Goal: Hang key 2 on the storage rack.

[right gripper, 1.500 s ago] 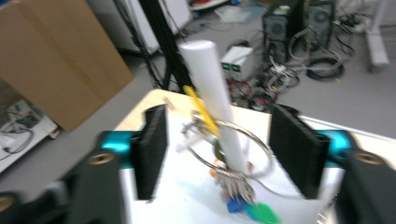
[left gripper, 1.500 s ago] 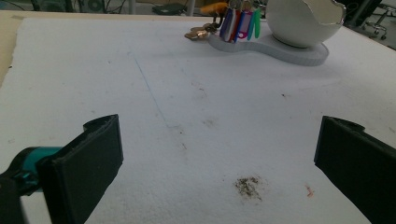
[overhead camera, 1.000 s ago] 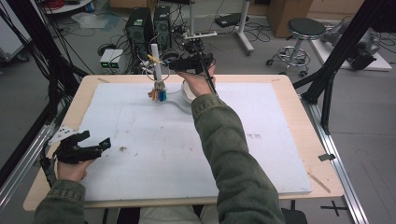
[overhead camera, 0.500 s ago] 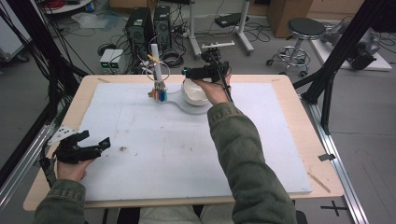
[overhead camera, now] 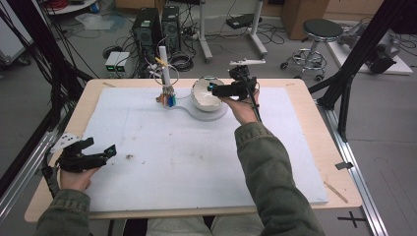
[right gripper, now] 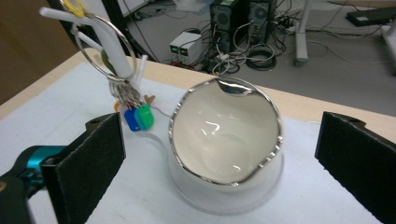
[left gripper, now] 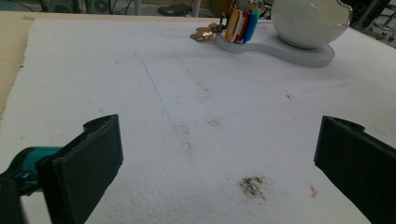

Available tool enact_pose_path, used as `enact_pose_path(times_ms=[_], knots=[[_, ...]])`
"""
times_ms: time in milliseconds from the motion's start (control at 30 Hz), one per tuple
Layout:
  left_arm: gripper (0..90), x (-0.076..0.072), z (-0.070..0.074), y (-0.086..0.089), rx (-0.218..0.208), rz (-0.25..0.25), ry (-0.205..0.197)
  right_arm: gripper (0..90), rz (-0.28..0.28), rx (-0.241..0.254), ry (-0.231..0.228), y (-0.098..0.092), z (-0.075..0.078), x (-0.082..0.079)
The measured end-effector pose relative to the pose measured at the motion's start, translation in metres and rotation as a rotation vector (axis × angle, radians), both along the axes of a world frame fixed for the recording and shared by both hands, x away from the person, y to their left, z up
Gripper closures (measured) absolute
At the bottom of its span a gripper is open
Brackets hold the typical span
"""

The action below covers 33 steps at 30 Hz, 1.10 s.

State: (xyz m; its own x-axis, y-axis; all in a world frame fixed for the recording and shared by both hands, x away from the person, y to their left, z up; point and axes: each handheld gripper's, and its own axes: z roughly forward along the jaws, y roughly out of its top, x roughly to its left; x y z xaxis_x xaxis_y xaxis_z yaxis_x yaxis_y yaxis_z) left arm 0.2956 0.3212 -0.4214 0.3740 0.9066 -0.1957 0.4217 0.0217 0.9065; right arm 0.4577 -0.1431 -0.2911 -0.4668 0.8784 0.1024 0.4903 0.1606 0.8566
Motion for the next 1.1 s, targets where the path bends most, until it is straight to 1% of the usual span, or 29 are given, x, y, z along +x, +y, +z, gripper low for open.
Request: enact_pose_path(times_ms=[100, 233, 333, 433, 533, 733, 833, 900, 1100], knots=[[1.7, 0.0, 0.0, 0.0, -0.001, 0.001, 0.0, 0.8, -0.013, 0.015, 0.002, -0.012, -0.005, -0.004], [1.7, 0.0, 0.0, 0.0, 0.003, 0.0, 0.004, 0.8, -0.021, 0.016, 0.0, -0.026, -0.012, -0.01], [1.7, 0.0, 0.0, 0.0, 0.001, 0.001, 0.002, 0.8, -0.029, 0.027, 0.01, -0.035, -0.018, -0.015], [1.7, 0.0, 0.0, -0.001, 0.002, -0.001, 0.003, 0.8, -0.031, 0.036, 0.0, -0.043, -0.022, -0.021], [1.7, -0.001, 0.0, -0.001, 0.006, -0.003, 0.004, 0.8, -0.032, 0.048, -0.009, -0.05, -0.025, -0.027], [1.7, 0.0, 0.0, -0.001, 0.004, -0.002, 0.006, 0.8, -0.029, 0.042, -0.016, -0.06, -0.03, -0.042], [1.7, 0.0, 0.0, -0.001, 0.004, -0.005, 0.005, 0.8, -0.042, 0.029, -0.046, -0.065, -0.032, -0.05], [1.7, -0.001, 0.0, -0.001, 0.005, -0.005, 0.005, 0.8, -0.044, 0.033, -0.052, -0.068, -0.034, -0.054], [1.7, -0.001, 0.0, -0.001, 0.003, -0.004, 0.006, 0.8, -0.043, 0.034, -0.059, -0.075, -0.04, -0.063]])
